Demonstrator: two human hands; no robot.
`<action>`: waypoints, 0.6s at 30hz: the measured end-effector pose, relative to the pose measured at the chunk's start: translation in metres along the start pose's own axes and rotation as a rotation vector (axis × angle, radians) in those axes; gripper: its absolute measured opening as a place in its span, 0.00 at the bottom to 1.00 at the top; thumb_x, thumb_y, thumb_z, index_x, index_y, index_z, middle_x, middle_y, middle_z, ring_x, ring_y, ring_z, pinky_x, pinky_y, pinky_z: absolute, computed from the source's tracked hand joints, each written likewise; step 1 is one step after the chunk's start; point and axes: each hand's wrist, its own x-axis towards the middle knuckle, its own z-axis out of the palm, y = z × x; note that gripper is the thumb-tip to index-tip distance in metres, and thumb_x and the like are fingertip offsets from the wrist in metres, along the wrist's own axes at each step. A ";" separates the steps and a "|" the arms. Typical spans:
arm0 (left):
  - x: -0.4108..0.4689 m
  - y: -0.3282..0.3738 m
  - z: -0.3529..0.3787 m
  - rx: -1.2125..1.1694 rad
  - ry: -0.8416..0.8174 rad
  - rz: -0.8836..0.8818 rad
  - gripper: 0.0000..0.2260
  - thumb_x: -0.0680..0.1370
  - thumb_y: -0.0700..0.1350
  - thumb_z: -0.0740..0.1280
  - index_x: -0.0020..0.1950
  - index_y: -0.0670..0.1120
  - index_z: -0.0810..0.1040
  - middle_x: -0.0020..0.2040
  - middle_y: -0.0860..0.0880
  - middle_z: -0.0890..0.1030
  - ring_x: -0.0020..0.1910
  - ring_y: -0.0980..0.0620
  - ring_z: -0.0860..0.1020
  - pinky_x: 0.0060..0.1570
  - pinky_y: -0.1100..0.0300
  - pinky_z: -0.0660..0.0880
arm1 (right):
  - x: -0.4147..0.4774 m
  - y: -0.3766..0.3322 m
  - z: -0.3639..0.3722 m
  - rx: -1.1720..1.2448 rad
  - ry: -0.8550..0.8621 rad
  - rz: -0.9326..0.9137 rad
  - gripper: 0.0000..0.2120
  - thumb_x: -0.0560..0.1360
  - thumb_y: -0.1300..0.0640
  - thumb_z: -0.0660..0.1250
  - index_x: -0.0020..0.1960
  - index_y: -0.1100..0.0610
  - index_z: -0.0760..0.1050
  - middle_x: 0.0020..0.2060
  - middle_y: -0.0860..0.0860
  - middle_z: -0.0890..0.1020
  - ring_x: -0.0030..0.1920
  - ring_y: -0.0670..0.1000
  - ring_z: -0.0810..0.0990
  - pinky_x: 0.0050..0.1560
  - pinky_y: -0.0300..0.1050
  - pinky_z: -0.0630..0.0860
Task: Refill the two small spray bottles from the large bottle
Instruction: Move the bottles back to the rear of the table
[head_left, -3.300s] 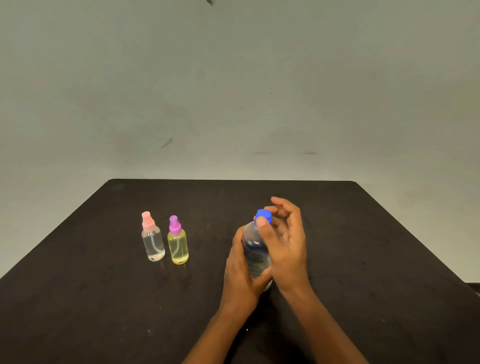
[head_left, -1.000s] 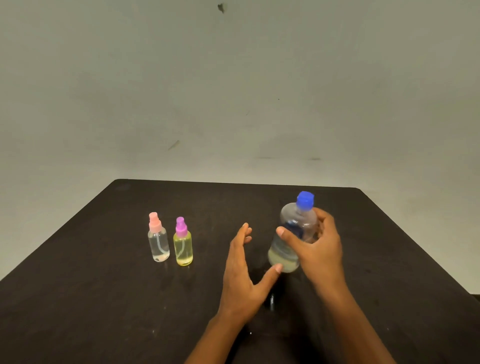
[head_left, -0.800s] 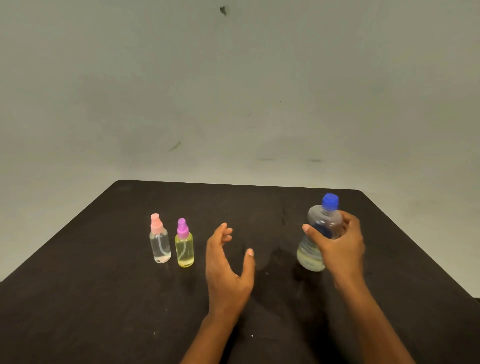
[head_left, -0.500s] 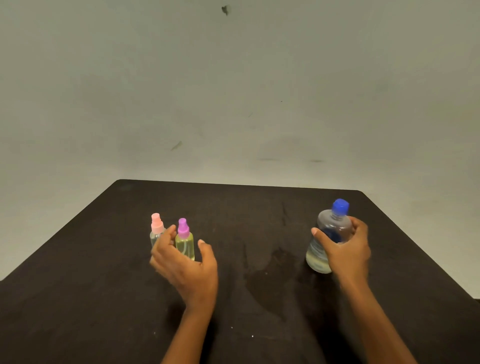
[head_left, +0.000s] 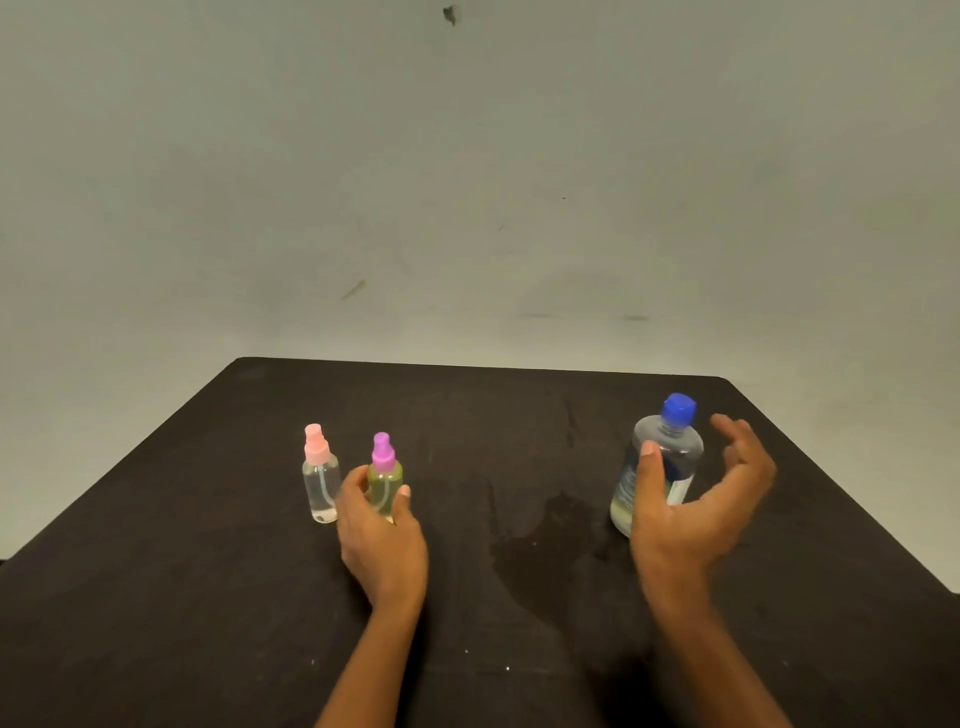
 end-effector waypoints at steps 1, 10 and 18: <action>-0.003 0.000 0.001 -0.031 -0.042 0.001 0.15 0.74 0.39 0.71 0.58 0.50 0.73 0.51 0.52 0.79 0.51 0.50 0.77 0.52 0.55 0.72 | -0.003 -0.003 0.002 0.017 -0.022 -0.028 0.25 0.69 0.63 0.71 0.63 0.64 0.68 0.60 0.56 0.72 0.62 0.56 0.71 0.62 0.46 0.69; -0.049 0.015 0.022 -0.136 -0.453 0.223 0.19 0.70 0.41 0.75 0.57 0.58 0.77 0.49 0.61 0.81 0.48 0.64 0.79 0.47 0.66 0.76 | -0.029 -0.009 0.014 0.141 -0.894 0.445 0.26 0.71 0.58 0.73 0.65 0.48 0.68 0.58 0.42 0.76 0.56 0.41 0.77 0.54 0.38 0.77; -0.055 0.018 0.018 -0.143 -0.537 0.437 0.30 0.69 0.37 0.75 0.62 0.64 0.71 0.57 0.62 0.78 0.58 0.64 0.75 0.55 0.70 0.72 | -0.032 -0.004 0.015 0.097 -0.936 0.357 0.09 0.72 0.53 0.71 0.51 0.45 0.76 0.42 0.42 0.83 0.45 0.40 0.82 0.48 0.41 0.79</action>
